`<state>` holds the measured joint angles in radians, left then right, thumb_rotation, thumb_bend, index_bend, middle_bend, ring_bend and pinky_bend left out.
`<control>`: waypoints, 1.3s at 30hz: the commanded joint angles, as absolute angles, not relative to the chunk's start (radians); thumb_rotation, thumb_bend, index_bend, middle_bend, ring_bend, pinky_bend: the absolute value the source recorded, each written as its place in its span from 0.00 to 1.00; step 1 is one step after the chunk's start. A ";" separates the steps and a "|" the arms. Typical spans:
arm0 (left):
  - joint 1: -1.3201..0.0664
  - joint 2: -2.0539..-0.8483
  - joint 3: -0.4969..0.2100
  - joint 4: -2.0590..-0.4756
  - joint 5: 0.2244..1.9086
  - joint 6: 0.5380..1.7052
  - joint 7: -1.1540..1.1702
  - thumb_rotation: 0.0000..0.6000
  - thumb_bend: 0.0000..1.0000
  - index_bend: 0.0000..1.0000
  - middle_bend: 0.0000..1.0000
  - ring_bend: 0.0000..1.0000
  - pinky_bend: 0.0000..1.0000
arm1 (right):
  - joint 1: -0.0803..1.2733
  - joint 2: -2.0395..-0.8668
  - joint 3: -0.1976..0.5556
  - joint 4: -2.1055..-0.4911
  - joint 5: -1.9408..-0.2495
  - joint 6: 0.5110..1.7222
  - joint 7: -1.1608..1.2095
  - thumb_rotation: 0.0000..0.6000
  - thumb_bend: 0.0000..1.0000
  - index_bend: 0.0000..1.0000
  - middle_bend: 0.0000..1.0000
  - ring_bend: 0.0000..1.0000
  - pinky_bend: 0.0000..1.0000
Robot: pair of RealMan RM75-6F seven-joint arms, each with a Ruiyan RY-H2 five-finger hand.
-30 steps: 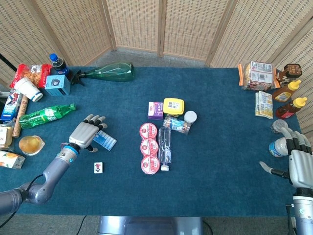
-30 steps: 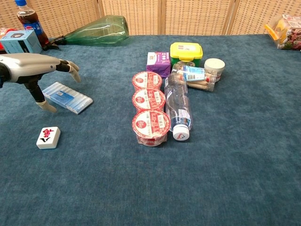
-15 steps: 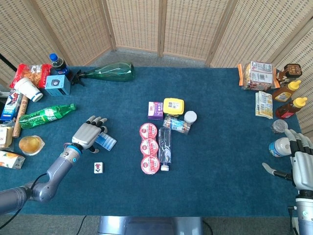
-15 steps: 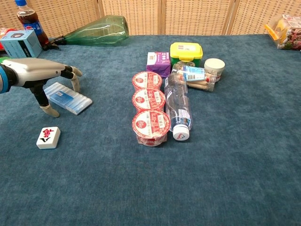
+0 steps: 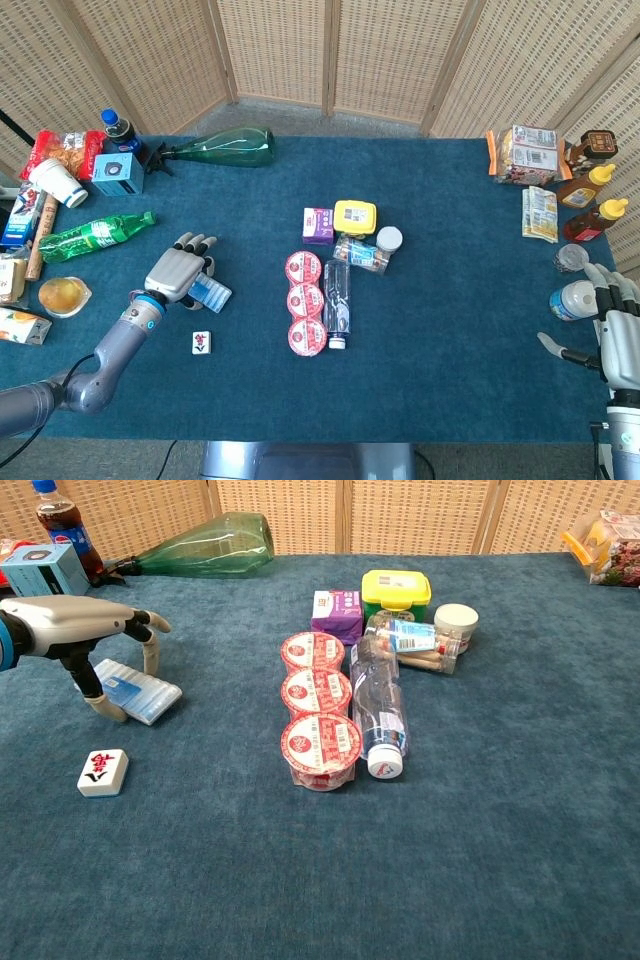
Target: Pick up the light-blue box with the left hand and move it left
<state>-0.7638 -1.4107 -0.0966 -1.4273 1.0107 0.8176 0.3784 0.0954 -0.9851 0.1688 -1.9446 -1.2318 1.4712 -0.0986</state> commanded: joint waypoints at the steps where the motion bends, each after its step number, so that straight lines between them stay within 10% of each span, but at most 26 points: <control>1: -0.754 -1.394 -0.110 -1.451 1.013 0.836 0.349 1.00 0.14 0.64 0.00 0.00 0.00 | 0.096 -0.987 0.170 -1.942 -1.234 1.470 -0.097 0.84 0.00 0.00 0.00 0.00 0.00; 39: -0.575 -0.873 -0.317 -1.990 1.185 1.169 0.026 1.00 0.13 0.69 0.00 0.00 0.00 | 0.101 -1.033 0.160 -1.877 -1.256 1.433 -0.023 0.84 0.00 0.00 0.00 0.00 0.00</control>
<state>-0.5775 -0.8754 -0.3146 -1.9877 1.1839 1.1669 0.0278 0.1005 -1.0328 0.1593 -1.8770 -1.2567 1.4328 -0.0228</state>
